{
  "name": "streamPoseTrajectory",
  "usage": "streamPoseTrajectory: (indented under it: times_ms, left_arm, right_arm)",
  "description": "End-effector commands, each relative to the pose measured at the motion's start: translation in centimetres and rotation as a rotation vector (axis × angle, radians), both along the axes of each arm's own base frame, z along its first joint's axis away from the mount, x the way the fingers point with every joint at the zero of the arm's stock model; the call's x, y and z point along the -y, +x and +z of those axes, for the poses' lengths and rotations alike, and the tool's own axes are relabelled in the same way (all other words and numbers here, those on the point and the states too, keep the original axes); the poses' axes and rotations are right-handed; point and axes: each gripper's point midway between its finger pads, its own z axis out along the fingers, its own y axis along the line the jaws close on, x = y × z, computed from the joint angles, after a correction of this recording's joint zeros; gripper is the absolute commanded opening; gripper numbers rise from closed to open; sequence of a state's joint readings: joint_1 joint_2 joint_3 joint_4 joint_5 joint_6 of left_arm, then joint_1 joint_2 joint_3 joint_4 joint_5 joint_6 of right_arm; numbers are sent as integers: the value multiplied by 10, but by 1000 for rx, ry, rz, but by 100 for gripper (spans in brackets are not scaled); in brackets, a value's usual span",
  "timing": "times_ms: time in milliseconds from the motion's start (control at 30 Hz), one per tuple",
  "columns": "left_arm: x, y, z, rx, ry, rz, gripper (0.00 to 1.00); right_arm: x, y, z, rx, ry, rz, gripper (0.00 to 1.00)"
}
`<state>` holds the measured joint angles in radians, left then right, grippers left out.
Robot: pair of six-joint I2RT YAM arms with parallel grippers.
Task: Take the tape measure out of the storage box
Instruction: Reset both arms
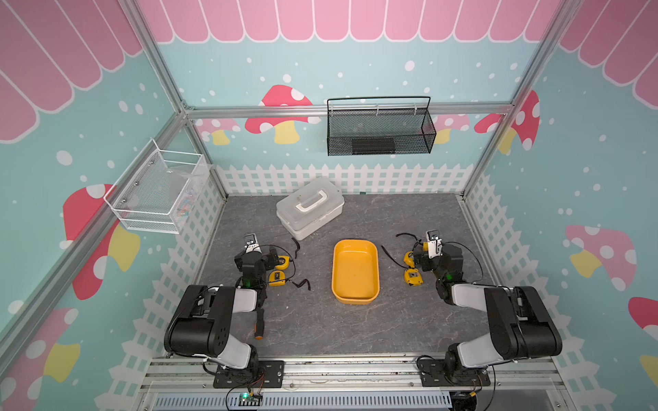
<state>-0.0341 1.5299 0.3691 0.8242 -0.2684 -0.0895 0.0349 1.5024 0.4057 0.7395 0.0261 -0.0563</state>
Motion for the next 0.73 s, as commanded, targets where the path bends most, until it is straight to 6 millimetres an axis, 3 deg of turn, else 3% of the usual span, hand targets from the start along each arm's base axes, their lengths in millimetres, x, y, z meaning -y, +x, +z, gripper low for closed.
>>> streamPoseTrajectory:
  times_ms: [0, 700]
  left_arm:
    - [4, 9, 19, 73, -5, -22, 99]
    - [6, 11, 19, 61, 9, -22, 99]
  right_arm:
    - [-5, 6, 14, 106, -15, 32, 99]
    - [-5, 4, 13, 80, -15, 30, 99]
